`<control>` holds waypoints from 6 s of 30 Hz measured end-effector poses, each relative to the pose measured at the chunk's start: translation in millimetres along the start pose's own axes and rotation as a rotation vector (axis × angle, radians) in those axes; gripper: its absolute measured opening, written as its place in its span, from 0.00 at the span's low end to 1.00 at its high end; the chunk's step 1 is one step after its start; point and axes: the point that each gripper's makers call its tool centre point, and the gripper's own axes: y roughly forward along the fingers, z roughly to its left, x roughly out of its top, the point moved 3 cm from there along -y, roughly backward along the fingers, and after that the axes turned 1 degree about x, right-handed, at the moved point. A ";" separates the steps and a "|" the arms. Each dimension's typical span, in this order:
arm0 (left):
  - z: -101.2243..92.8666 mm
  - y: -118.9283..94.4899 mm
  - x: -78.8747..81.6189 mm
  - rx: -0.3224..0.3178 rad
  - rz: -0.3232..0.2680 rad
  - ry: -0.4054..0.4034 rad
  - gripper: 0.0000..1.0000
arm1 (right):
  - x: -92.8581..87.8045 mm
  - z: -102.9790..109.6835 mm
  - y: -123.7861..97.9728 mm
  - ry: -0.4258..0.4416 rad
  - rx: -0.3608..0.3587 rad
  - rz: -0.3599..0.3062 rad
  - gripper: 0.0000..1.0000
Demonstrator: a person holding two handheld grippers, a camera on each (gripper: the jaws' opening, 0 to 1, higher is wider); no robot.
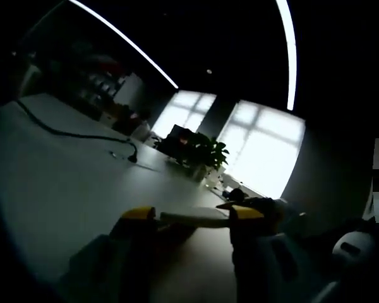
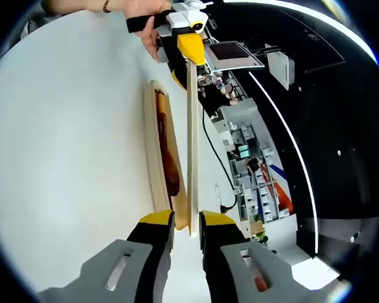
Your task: Arrange the utensils inside the cutlery case until each visible utensil rests in its matching compartment.
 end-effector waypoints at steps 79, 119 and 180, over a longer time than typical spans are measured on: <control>25.3 -8.7 -17.8 0.163 0.119 0.052 0.51 | -8.5 5.0 8.6 -0.099 -0.159 -0.026 0.04; 28.4 3.4 -38.1 0.067 1.125 0.848 0.80 | -6.0 15.5 5.8 -0.182 -0.168 0.009 0.04; 46.1 26.8 -50.1 0.163 1.634 0.684 0.50 | -10.8 19.5 -8.5 -0.231 -0.129 -0.002 0.05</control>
